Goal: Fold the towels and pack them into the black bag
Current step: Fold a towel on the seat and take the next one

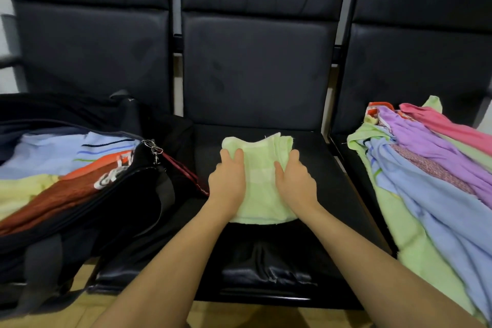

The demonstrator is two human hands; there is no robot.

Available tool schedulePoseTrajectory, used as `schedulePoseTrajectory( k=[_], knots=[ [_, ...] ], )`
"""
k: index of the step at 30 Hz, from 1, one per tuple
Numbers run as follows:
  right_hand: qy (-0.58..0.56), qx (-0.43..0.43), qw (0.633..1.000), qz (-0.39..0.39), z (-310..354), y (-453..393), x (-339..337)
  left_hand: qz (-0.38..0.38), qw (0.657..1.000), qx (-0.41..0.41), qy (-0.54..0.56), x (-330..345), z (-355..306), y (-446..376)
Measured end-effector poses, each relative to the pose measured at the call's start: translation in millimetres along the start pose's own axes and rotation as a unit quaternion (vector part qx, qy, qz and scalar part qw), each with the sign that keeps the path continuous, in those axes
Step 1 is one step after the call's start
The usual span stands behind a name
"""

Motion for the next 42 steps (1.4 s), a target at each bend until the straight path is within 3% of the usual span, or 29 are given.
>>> schedulePoseTrajectory(
  k=[11,20,30,33,35,37,39,42],
  knots=[
    [-0.006,-0.119,0.991,-0.058,157,-18,-21,-0.143,0.977,0.004,-0.159,-133,93,-19],
    [-0.103,-0.174,0.979,0.004,297,-14,53,-0.137,0.972,-0.065,-0.181,-196,244,-23],
    [-0.163,-0.109,0.970,0.140,402,13,177,-0.059,0.950,-0.138,-0.275,-210,390,-26],
    [-0.119,-0.068,0.959,0.247,400,26,217,-0.023,0.925,-0.153,-0.347,-191,416,-23],
    [-0.038,-0.070,0.962,0.260,392,34,234,-0.006,0.918,-0.147,-0.369,-171,429,-22],
    [0.043,-0.152,0.966,0.203,388,36,236,0.018,0.943,-0.155,-0.294,-156,434,-23],
    [0.097,-0.286,0.938,0.170,390,33,234,0.061,0.963,-0.170,-0.202,-144,435,-23],
    [0.140,-0.374,0.884,0.245,389,25,238,0.155,0.948,-0.199,-0.192,-128,440,-20]
  ],
)
Point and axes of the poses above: each hand's wrist, its own y-axis away from the middle knuckle, its own x-axis out of the palm, z = x × y, the point moved 2 cm from there along -y, towards the middle knuckle, and after that the axes turned 9 degrees about -x, right-handed, at the moved point
